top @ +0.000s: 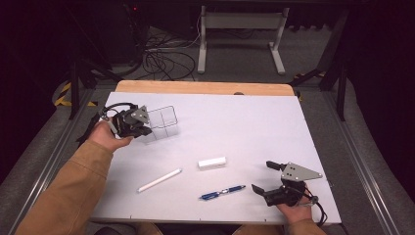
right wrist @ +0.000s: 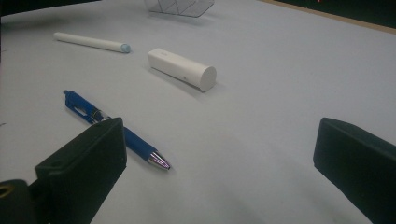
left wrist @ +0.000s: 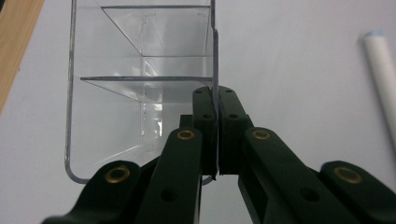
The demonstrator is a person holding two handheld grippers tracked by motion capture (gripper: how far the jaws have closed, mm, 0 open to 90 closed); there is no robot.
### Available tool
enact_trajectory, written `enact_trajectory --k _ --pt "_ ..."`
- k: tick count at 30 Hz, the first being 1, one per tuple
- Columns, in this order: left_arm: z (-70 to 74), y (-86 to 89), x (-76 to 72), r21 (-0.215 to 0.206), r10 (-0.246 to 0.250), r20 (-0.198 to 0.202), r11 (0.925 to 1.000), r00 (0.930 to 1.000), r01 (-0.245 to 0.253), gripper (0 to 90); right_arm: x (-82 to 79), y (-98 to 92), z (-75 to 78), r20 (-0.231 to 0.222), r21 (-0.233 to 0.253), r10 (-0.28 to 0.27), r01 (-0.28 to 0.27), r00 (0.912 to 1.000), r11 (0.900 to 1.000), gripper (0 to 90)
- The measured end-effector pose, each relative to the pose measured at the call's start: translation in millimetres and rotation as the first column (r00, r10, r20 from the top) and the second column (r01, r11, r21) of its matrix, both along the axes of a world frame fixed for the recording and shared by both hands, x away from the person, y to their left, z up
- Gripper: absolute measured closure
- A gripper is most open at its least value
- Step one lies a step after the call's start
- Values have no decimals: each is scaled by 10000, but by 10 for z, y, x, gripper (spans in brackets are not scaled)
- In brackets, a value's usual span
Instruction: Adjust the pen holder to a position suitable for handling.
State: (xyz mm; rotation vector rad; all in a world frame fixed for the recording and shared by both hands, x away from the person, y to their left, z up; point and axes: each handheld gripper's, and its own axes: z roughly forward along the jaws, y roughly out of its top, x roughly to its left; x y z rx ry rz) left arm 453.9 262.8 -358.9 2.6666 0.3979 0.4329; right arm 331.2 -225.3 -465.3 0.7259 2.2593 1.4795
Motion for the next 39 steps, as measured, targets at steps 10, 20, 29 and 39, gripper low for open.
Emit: enact_trajectory --k 10,20,29,39 --pt "25 -436 -45 -381 -1455 -318 9888 9889 1442 882 -5 1 1 44 34 43 -43 10000 10000 33" --pt "-65 -828 -59 -135 -2667 -741 9638 9609 2664 882 -9 1 3 60 56 121 -121 9999 9999 33" --pt "-105 -948 -48 -234 -3231 -721 9464 9436 3222 881 -12 3 3 76 65 149 -150 9999 9999 33" --pt "-119 -919 -11 -590 -3154 -829 9485 9453 3113 879 -13 6 3 55 80 148 -148 9999 9999 33"
